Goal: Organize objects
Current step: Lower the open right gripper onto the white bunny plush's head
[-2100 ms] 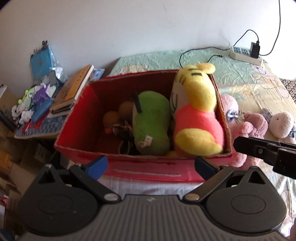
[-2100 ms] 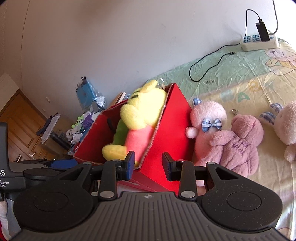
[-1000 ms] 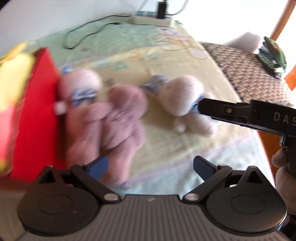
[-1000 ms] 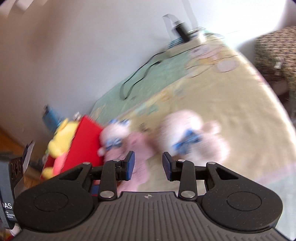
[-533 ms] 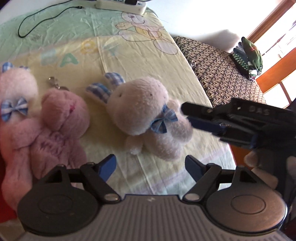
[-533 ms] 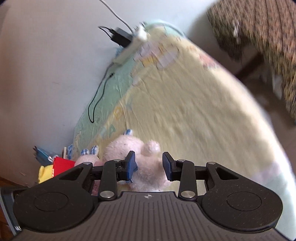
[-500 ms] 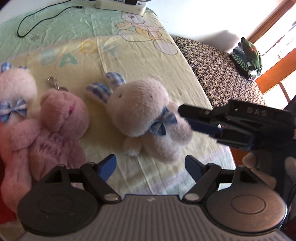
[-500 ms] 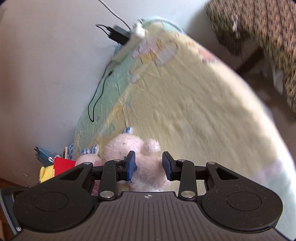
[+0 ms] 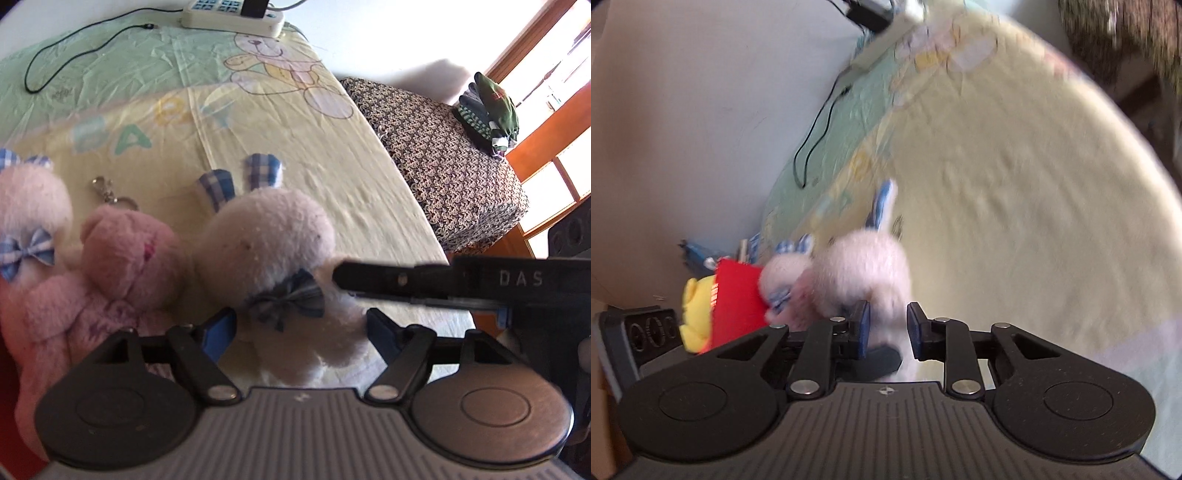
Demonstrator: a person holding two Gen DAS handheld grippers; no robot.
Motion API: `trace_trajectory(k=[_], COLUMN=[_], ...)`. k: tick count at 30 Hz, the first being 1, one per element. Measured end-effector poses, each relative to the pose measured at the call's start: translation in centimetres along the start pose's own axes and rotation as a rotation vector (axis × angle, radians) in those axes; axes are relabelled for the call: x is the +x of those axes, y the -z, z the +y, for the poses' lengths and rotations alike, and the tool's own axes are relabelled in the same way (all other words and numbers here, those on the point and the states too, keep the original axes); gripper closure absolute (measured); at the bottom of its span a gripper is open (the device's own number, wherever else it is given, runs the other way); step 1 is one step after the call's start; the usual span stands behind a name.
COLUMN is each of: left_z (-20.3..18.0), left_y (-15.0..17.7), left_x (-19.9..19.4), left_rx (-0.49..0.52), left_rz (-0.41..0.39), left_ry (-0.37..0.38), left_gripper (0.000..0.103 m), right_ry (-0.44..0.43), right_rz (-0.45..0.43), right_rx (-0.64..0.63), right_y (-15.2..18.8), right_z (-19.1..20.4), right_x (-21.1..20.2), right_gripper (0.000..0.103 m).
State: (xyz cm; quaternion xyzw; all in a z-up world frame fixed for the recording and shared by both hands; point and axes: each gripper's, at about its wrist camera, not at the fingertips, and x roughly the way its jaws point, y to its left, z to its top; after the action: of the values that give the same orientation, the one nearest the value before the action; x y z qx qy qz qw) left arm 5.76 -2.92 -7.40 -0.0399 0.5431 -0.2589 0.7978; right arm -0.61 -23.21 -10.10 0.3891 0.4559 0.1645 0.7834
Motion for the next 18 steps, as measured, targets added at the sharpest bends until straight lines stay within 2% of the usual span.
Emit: trace_trajectory(k=[4,6,12,18], left_z=[-0.1,-0.2,0.6,-0.4], left_y=[-0.4,-0.6,-0.8,-0.3], left_x=[0.7,0.9,1.3,0.7], left_rx=[0.004,0.013,-0.019,0.006], left_rz=[0.006,0.005,0.019,0.001], left_ry=[0.004,-0.006,-0.036,-0.067], left_gripper=[0.024,0.024,0.029,0.03], right_ry=[-0.001,-0.001,-0.11,-0.091], right_rz=[-0.042,-0.029,0.056,0.058], right_rx=[-0.062,-0.075,0.007,-0.058], right_y=[-1.2,-1.4,-1.1,-0.4], right_z=[0.6,0.7,0.1,1.3], right_x=[0.6,1.4,3.1,2.3], right_gripper=[0.063,0.062,0.062,0.067])
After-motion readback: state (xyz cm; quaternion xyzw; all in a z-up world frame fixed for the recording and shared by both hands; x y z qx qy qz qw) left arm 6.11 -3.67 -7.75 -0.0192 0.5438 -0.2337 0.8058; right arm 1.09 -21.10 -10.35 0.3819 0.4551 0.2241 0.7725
